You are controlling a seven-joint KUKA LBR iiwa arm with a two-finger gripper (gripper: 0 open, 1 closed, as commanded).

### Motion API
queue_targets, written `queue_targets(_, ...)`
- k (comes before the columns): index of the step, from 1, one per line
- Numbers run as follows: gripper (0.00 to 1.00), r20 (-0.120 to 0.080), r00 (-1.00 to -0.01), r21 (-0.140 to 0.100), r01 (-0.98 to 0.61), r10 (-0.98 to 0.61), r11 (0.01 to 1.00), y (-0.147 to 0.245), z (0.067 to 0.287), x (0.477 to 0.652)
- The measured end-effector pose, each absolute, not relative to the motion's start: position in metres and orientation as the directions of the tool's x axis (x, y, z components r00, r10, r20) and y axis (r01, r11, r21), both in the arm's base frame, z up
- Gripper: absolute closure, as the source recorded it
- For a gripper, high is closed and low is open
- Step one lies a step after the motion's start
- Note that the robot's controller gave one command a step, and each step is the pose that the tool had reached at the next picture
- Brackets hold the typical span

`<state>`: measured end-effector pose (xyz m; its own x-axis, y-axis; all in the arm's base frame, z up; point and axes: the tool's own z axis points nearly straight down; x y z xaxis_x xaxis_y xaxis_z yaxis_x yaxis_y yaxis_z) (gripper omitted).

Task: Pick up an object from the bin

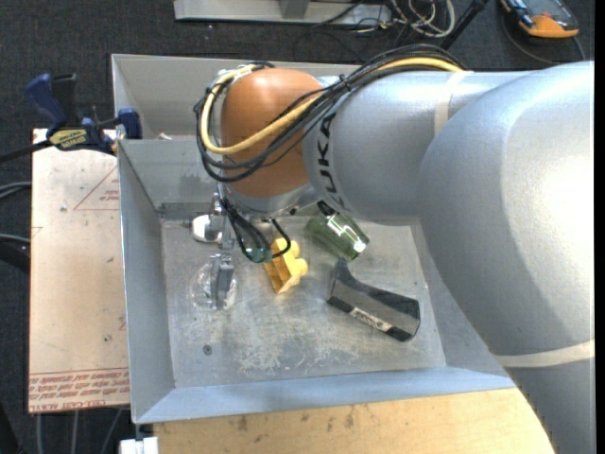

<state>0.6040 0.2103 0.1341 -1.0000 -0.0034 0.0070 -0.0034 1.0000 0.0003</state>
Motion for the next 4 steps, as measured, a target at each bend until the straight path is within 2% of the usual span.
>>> queue_targets(1, 0.00, 0.000, -1.000, 0.002, -0.001, -0.001, 1.000, 0.210, 0.139, 0.606)
queue_targets(2, 0.00, -0.007, -1.000, 0.003, -0.029, -0.029, 1.000, 0.211, 0.094, 0.601)
queue_targets(3, 0.00, -0.012, -0.997, 0.007, -0.079, -0.078, 0.997, 0.202, 0.072, 0.590)
queue_targets(4, 1.00, -0.016, -0.966, 0.007, -0.258, -0.258, 0.966, 0.188, 0.077, 0.601)
